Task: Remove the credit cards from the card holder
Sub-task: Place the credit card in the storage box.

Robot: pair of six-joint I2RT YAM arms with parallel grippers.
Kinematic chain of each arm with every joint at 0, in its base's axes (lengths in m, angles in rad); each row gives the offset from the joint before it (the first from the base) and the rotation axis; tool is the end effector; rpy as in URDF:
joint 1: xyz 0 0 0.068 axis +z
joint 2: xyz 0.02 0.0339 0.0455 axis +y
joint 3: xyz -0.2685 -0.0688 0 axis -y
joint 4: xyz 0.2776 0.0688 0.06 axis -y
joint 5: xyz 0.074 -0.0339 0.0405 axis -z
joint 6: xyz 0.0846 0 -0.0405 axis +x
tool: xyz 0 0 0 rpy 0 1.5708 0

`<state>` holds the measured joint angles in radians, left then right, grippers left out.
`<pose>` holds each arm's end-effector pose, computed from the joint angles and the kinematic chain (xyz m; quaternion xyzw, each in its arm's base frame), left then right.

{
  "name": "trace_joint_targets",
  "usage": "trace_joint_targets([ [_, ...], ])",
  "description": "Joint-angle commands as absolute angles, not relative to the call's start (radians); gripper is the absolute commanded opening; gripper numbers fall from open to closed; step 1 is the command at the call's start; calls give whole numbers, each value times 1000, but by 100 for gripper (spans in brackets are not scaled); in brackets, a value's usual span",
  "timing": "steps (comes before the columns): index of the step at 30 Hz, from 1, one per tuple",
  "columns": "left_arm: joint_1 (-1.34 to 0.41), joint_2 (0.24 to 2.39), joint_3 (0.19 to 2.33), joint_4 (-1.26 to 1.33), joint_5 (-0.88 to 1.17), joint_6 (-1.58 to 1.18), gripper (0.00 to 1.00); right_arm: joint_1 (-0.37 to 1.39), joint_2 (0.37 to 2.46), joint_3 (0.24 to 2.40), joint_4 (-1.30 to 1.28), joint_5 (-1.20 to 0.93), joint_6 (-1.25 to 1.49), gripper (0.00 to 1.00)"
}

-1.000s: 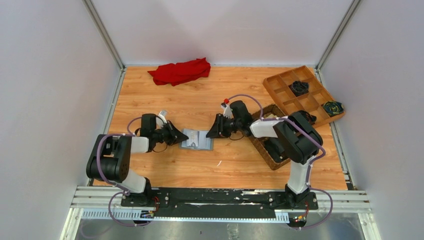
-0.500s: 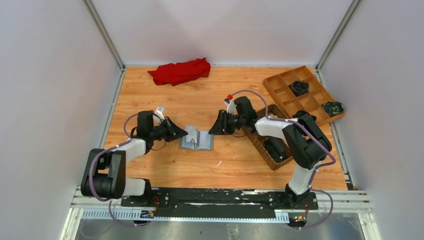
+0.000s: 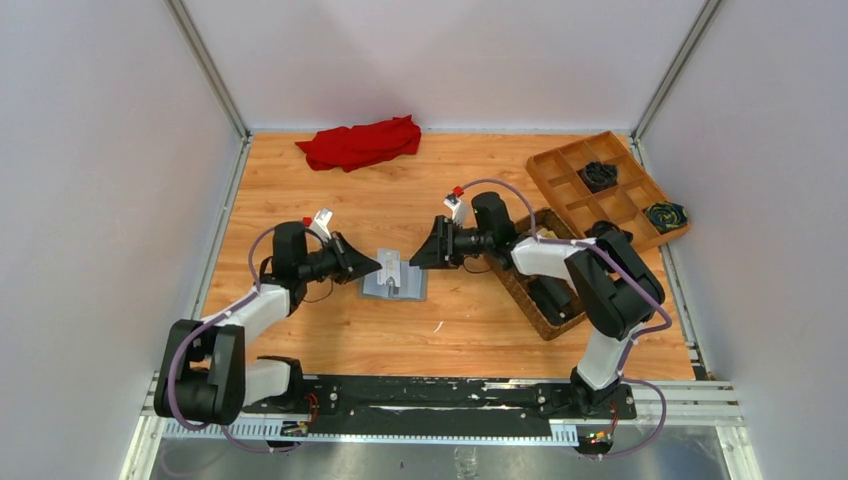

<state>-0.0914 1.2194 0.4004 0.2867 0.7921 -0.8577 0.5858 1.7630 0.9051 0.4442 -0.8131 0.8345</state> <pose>0.2693 -0.0852 0.1361 -0.1219 0.8145 -0.5071 0.2542 0.3154 0.2830 0.1532 -0.1192 0.7899 0.5785 0.1650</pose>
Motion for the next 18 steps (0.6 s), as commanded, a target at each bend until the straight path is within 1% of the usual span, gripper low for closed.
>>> trace_joint_targets([
  [1,-115,1194,426,278,821,-885,0,574,1757,843,678,-903,962,57],
  [4,-116,1183,431,278,823,-896,0,577,1810,809,912,-936,1098,57],
  [7,-118,1164,427,278,825,-910,0,579,1856,799,1035,-942,1175,58],
  [15,-119,1100,423,278,829,-949,0,620,1934,838,1119,-949,1222,58],
  [18,-120,1090,421,278,831,-950,0,627,1951,845,1178,-955,1257,55],
])
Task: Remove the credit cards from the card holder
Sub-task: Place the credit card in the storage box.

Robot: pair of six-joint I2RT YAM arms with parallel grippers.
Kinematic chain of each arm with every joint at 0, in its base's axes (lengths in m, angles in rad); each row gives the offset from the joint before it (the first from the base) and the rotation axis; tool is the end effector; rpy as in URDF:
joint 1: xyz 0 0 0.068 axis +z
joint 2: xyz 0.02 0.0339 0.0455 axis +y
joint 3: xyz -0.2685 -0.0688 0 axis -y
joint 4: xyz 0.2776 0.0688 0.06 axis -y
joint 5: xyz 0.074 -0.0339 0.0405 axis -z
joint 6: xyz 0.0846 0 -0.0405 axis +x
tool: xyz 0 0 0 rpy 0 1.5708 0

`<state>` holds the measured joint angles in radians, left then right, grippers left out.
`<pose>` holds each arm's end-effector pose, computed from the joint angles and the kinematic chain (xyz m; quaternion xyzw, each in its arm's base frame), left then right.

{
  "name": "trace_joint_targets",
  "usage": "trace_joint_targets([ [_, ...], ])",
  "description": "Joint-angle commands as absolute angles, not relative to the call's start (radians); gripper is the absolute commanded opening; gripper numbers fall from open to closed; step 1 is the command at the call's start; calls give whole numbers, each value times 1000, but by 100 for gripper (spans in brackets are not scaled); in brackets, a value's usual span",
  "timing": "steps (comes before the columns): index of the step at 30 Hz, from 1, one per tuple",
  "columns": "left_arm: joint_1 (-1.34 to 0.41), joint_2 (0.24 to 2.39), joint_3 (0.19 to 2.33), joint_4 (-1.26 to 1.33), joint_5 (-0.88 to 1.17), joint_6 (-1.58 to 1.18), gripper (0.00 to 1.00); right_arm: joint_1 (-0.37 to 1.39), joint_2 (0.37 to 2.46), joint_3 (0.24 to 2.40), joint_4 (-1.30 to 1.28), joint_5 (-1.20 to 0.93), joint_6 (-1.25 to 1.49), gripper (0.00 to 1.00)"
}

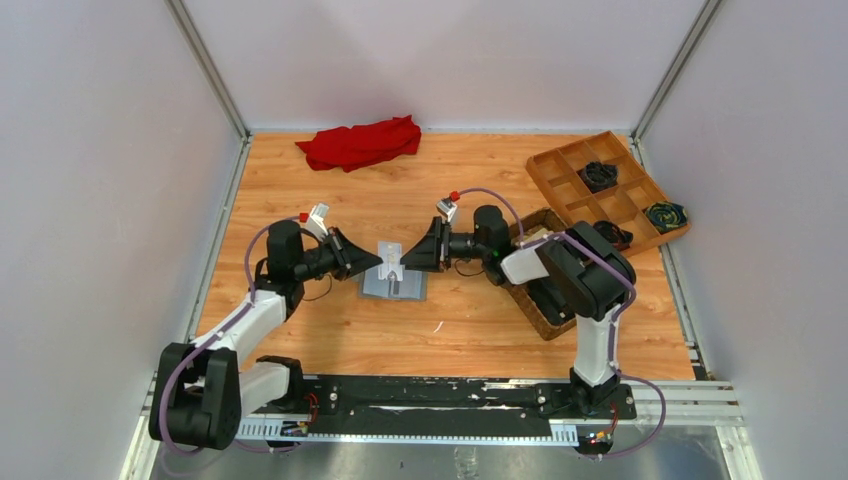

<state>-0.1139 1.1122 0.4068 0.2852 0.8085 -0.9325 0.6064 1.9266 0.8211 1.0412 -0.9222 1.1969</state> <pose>0.2636 -0.0917 0.1659 -0.1107 0.7929 -0.5358 0.2684 0.3039 0.2928 0.1360 -0.1011 0.7136 0.6818 0.1254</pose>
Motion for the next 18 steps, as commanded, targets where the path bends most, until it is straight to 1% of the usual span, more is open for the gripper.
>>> trace_joint_targets([
  [1,-120,1091,420,278,830,-951,0,627,1958,847,1199,-958,1277,52],
  [8,-123,1090,413,278,830,-954,0,650,2046,888,1473,-988,1452,38],
  [10,-123,1087,413,278,830,-956,0,663,2067,908,1508,-993,1485,35],
  [13,-124,1078,410,278,825,-960,0,672,2065,916,1505,-986,1477,23],
  [15,-124,1071,407,278,824,-963,0,672,2061,913,1500,-978,1474,11],
  [17,-124,1067,404,278,820,-965,0,673,2059,914,1500,-975,1473,2],
  [18,-124,1065,403,278,819,-965,0,673,2057,912,1500,-976,1472,0],
])
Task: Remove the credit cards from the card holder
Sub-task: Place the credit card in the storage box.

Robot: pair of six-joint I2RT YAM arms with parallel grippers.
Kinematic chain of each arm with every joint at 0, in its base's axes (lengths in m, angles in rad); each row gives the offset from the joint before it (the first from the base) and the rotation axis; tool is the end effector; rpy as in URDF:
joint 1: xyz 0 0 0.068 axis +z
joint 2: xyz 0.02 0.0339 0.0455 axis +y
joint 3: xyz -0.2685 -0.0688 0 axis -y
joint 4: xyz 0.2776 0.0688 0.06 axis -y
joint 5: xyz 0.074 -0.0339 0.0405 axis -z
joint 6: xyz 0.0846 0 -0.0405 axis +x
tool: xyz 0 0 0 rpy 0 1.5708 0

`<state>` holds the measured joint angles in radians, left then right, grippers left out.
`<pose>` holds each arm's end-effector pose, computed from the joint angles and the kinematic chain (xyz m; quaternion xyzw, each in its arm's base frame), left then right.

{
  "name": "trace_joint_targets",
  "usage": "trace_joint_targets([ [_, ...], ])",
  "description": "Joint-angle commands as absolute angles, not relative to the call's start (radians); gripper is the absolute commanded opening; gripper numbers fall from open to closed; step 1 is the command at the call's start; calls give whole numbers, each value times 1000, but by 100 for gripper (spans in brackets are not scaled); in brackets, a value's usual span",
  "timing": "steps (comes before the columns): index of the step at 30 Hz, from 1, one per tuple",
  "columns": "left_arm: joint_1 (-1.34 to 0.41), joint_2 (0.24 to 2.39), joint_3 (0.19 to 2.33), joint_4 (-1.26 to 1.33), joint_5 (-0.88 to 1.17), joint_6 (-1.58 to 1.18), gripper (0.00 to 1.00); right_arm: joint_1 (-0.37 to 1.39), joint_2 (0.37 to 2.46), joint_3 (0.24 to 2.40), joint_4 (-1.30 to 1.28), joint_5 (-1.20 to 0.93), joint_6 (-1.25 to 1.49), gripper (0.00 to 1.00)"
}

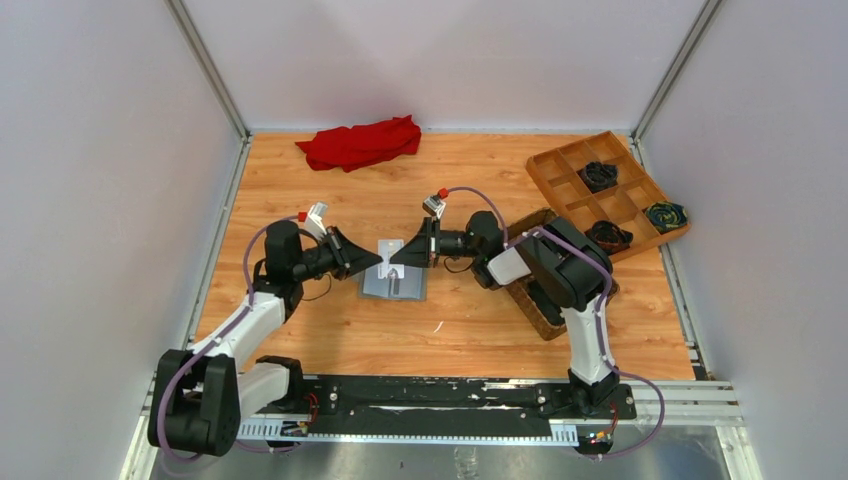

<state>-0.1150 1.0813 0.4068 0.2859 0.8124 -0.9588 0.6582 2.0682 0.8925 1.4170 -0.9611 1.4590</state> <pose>0.2615 -0.0920 0.1739 -0.1115 0.7860 -0.5438 0.2721 0.2971 0.3174 0.1456 -0.1218 0.6456 0.7481 0.0935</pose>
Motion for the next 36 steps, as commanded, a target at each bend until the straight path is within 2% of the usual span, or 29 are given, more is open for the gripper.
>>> trace_joint_targets([
  [1,-124,1067,403,278,818,-966,0,672,2053,909,1500,-976,1470,0],
  [3,-126,1065,403,278,816,-967,0,668,2041,899,1491,-979,1463,0],
  [4,-126,1065,405,278,816,-968,9,661,2030,892,1479,-982,1456,0],
  [6,-124,1064,409,278,814,-969,36,633,1994,857,1421,-987,1422,0],
  [7,-125,1063,412,278,813,-971,46,613,1968,832,1388,-987,1396,0],
  [8,-125,1059,414,278,810,-972,53,584,1931,801,1342,-986,1366,0],
  [10,-125,1058,419,278,806,-977,58,518,1838,739,1212,-988,1282,0],
  [12,-125,1061,424,278,805,-980,59,434,1714,687,996,-985,1154,0],
  [14,-126,1068,432,278,806,-980,59,345,1544,696,554,-936,869,0],
  [15,-126,1071,437,278,808,-980,59,317,1454,748,248,-835,672,0],
  [17,-126,1081,448,278,816,-980,59,321,1285,890,-285,-474,355,0],
  [19,-130,1083,456,278,816,-979,59,337,1192,963,-517,-145,212,0],
  [22,-133,1093,461,278,819,-977,59,326,1088,960,-620,285,90,0],
  [25,-133,1102,459,278,819,-969,59,322,1035,911,-612,588,-12,0],
  [28,-133,1104,457,278,824,-966,59,322,1028,881,-590,708,-112,0],
  [36,-133,1106,462,278,841,-956,59,322,1083,849,-561,754,-188,0],
])
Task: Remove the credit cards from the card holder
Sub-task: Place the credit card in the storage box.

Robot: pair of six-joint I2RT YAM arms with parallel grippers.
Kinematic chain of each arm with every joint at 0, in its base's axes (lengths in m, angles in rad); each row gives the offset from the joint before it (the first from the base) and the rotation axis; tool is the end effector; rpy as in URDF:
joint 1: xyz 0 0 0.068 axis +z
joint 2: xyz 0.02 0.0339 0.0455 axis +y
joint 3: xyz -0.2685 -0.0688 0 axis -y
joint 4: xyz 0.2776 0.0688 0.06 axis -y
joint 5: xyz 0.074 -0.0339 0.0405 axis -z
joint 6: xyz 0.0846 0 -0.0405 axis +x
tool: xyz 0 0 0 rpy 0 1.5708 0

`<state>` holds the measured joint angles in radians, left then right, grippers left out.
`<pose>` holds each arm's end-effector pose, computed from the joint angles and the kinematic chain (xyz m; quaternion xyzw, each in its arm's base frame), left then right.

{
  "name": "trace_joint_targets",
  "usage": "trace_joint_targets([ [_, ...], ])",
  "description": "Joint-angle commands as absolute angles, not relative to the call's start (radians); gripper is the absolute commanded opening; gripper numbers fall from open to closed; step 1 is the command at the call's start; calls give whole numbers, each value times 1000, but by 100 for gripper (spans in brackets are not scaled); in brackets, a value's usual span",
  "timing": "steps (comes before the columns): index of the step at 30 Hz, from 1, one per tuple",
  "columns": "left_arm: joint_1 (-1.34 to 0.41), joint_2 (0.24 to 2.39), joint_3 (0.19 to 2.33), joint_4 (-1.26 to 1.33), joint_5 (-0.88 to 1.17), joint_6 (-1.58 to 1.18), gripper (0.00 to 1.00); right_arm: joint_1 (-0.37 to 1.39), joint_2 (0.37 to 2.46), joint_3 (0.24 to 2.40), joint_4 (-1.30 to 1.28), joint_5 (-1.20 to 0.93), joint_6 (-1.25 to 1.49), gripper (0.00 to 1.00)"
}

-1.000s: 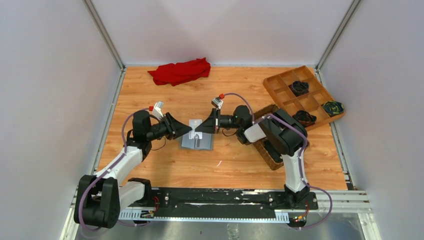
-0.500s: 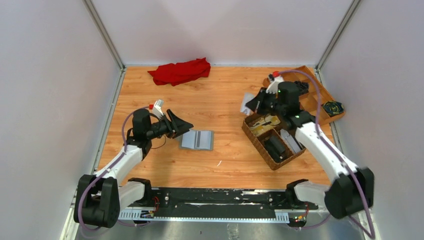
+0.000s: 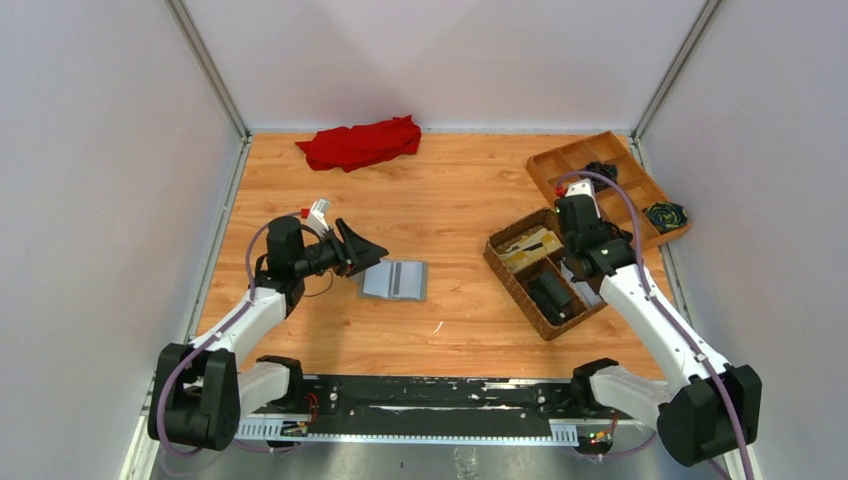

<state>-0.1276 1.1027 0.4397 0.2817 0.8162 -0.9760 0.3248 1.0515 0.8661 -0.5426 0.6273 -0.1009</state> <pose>0.2670 -0.0964 0.1804 -0.1103 0.7844 -0.5495 0.2656 0.2784 0.0413 0.2596 -0.0600 0.8751 -0.2363 0.4181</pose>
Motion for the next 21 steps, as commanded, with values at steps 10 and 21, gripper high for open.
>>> trace_joint_targets([
  [10,-133,1113,456,278,847,-950,59,320,1211,803,-515,595,-153,0],
  [21,-133,1130,456,278,855,-939,58,320,1281,749,-500,595,-121,0],
])
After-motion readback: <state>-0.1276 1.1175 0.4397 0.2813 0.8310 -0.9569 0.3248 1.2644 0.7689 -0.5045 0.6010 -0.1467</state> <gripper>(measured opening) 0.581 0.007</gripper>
